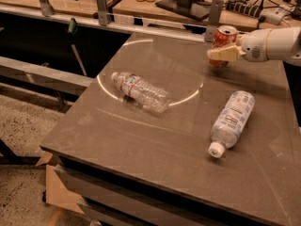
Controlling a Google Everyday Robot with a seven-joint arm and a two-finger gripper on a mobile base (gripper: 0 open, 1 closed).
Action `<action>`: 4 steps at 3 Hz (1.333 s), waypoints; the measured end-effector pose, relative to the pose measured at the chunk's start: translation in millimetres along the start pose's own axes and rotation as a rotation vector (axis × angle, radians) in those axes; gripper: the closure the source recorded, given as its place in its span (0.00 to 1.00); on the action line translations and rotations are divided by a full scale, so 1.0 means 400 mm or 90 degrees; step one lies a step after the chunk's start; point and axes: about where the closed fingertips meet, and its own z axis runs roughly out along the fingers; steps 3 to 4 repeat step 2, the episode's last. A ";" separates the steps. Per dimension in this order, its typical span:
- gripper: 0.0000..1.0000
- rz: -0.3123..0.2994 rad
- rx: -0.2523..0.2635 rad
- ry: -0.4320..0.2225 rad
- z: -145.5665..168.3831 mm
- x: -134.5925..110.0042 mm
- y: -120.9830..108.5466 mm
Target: Pick coke can
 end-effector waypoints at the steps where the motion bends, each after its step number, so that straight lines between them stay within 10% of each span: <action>1: 0.96 -0.055 -0.030 -0.068 -0.032 -0.131 0.067; 4: 1.00 -0.065 -0.038 -0.081 -0.031 -0.156 0.083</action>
Offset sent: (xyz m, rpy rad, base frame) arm -0.0173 0.0251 0.0522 0.0416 -0.1126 0.0815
